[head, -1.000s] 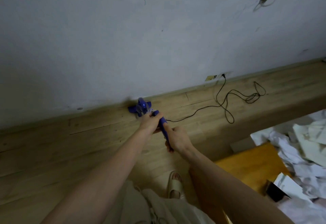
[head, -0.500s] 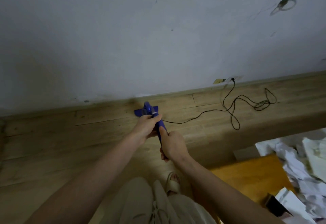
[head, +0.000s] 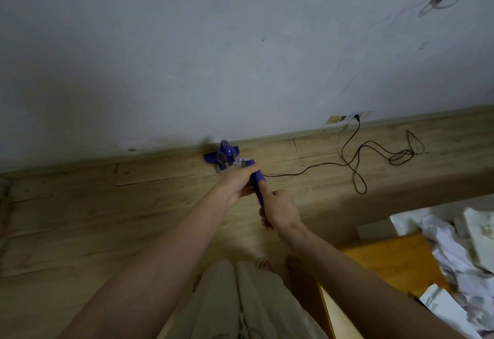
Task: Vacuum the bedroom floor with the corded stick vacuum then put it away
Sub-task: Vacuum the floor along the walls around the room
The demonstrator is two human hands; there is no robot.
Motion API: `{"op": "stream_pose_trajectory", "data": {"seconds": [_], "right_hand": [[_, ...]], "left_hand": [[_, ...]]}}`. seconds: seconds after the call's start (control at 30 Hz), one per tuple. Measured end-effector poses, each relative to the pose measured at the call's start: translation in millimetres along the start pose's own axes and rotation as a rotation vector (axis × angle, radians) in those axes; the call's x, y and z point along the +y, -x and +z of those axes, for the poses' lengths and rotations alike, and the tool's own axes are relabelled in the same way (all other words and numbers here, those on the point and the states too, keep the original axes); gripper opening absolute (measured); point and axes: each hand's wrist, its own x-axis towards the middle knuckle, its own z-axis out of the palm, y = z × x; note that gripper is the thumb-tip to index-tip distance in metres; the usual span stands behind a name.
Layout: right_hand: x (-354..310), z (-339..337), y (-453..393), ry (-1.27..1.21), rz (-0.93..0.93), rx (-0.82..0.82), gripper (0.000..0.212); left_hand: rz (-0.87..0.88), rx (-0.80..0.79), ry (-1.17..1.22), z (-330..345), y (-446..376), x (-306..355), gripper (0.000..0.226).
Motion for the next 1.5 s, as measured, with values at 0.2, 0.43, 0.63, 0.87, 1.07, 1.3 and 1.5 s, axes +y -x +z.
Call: {"op": "stream_pose_trajectory", "data": {"seconds": [0.2,0.43,0.63,0.87,1.07,1.3,1.5], "right_hand": [[14,-41,27,-0.046,-0.002,0.068,0.039],[23,-27,12,-0.032,-0.024,0.087,0.045],[24,-21,-6,0.020,0.027,-0.006,0.046],[19,-49,3,-0.012,0.038,-0.070,0.041],[20,-48,12,-0.035,-0.007,-0.033,0.041],[30,-28,-8,-0.035,0.082,-0.071,0.046],[24,-45,-11,-0.068,0.092,-0.021,0.045]], "left_hand": [[-0.033,-0.106,-0.064,36,9,-13,0.024],[-0.029,-0.066,-0.117,38,3,-15,0.027],[-0.089,0.006,-0.128,34,-4,-12,0.011],[0.021,0.156,-0.215,56,-10,-15,0.038],[0.053,0.182,-0.164,57,-10,-25,0.049],[0.140,0.179,-0.255,45,-9,-38,0.038],[0.210,0.178,-0.273,69,-13,-28,0.022]]}}
